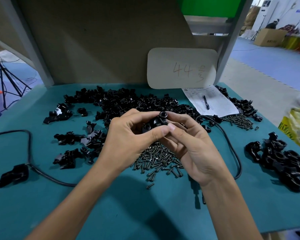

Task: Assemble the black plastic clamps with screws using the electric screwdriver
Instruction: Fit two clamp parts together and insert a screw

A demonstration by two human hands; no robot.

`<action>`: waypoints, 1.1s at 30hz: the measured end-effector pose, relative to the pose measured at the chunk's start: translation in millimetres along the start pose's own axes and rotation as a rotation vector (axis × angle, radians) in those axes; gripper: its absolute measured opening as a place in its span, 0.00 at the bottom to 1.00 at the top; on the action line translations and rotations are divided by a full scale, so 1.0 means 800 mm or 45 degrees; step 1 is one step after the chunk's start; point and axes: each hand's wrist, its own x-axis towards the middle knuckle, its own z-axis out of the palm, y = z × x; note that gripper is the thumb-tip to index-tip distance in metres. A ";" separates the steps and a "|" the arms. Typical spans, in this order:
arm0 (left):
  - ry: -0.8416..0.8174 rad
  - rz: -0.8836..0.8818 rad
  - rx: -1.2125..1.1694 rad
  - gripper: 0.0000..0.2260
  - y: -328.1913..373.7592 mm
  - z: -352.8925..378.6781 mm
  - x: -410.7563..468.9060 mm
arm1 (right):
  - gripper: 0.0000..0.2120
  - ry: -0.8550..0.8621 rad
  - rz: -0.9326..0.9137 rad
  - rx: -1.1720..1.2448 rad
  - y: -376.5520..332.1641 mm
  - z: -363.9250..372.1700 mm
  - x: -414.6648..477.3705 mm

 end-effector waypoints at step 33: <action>0.052 -0.004 -0.051 0.14 -0.007 0.001 -0.003 | 0.10 0.000 0.036 0.032 0.015 -0.007 0.006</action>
